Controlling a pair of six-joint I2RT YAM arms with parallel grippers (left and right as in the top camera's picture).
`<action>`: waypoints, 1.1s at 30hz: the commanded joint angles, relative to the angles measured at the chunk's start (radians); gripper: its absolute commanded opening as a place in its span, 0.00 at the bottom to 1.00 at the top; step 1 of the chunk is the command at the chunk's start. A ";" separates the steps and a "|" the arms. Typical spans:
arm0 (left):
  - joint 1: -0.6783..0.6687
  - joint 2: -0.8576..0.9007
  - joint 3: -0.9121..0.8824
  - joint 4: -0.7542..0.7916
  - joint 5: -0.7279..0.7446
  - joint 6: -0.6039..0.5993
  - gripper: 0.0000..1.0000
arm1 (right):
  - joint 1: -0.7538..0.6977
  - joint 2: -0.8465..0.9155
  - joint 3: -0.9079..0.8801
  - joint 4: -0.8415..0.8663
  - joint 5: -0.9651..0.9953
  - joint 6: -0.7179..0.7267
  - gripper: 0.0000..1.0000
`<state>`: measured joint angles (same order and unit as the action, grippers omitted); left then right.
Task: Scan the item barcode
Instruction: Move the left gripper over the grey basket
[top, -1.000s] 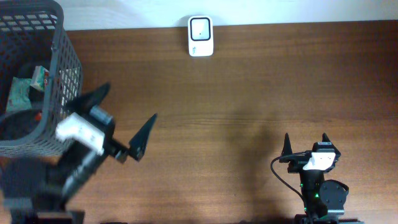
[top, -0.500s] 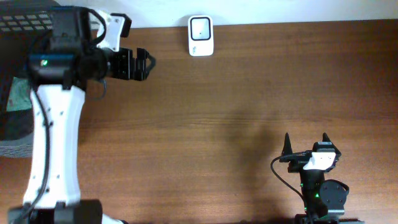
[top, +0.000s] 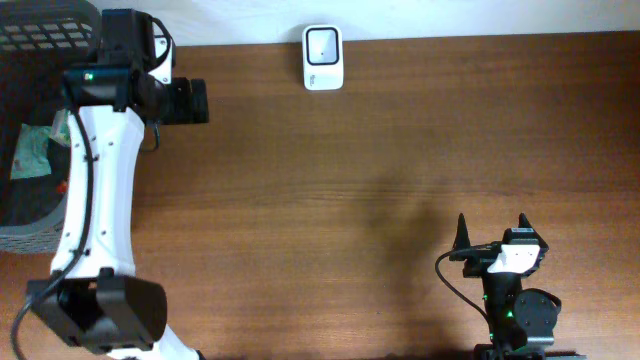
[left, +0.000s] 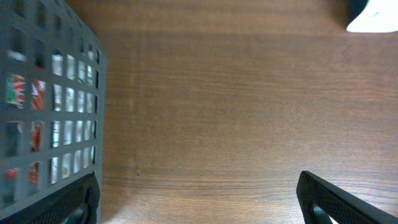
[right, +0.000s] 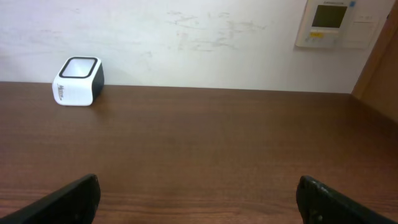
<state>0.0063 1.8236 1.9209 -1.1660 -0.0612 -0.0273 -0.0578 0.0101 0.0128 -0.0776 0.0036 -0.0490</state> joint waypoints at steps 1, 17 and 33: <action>0.005 0.060 0.011 -0.018 -0.014 -0.037 0.99 | 0.005 -0.006 -0.007 -0.004 0.008 0.001 0.99; 0.025 0.108 0.011 0.208 -0.015 -0.037 0.99 | 0.005 -0.006 -0.007 -0.004 0.008 0.001 0.99; 0.097 0.122 -0.002 0.184 -0.115 -0.037 0.97 | 0.005 -0.006 -0.007 -0.004 0.008 0.001 0.99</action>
<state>0.0978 1.9228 1.9209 -0.9794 -0.1188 -0.0517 -0.0578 0.0101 0.0128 -0.0776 0.0036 -0.0490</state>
